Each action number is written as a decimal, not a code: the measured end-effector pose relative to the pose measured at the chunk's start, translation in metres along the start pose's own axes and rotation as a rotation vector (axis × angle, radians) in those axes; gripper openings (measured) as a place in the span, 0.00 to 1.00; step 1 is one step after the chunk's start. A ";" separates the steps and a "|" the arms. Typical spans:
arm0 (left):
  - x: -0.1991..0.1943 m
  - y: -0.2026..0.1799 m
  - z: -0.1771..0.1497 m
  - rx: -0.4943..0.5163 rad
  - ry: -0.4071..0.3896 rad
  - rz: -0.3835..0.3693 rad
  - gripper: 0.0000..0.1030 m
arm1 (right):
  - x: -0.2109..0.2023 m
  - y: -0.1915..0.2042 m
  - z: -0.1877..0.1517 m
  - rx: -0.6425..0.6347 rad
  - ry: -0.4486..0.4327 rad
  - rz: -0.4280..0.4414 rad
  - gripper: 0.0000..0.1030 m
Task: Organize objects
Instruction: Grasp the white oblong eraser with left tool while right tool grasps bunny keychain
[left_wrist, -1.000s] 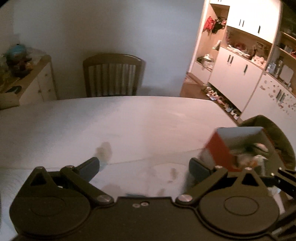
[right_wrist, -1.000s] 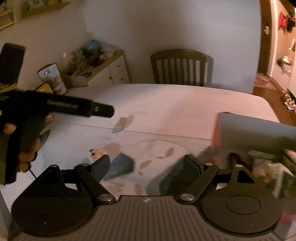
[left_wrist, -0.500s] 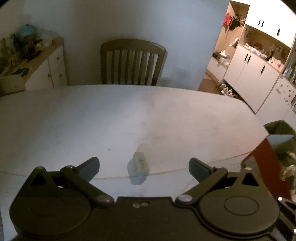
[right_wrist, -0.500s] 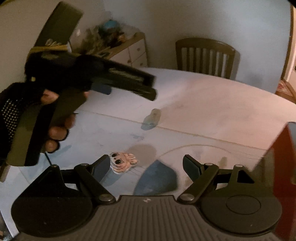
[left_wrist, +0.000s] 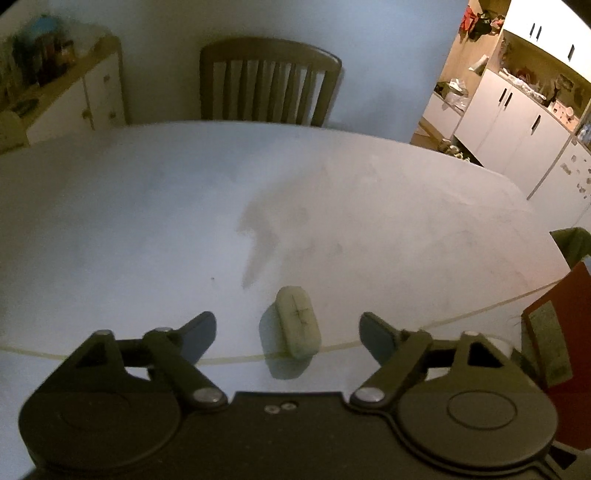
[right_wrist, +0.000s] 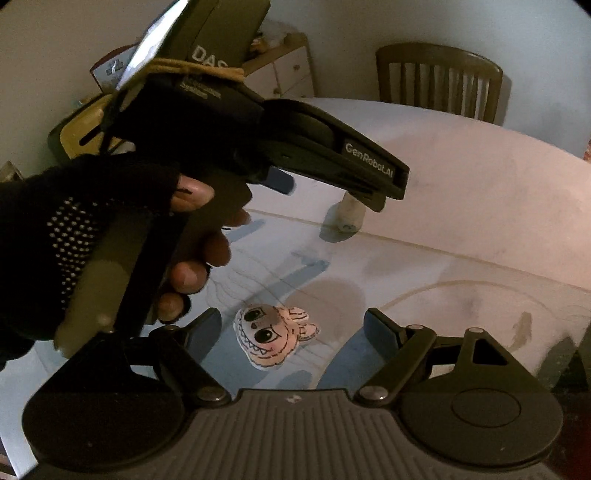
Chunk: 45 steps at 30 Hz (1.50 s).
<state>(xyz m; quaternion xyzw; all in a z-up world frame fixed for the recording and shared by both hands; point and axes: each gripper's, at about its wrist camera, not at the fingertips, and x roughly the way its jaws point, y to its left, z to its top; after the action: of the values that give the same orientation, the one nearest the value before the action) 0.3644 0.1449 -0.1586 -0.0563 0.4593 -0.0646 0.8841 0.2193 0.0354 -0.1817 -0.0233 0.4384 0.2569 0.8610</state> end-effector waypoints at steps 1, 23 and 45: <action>0.003 0.001 0.000 0.002 0.011 -0.007 0.75 | 0.002 0.000 0.000 -0.011 0.004 0.004 0.81; 0.022 0.003 0.003 0.032 0.039 -0.042 0.33 | 0.030 0.000 -0.004 0.031 0.078 0.062 0.53; 0.005 0.008 -0.008 -0.031 0.045 -0.063 0.21 | -0.026 -0.027 -0.014 0.121 0.021 -0.012 0.46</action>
<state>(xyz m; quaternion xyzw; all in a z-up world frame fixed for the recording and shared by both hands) 0.3614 0.1516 -0.1686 -0.0831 0.4782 -0.0865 0.8700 0.2088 -0.0028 -0.1761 0.0235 0.4620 0.2243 0.8577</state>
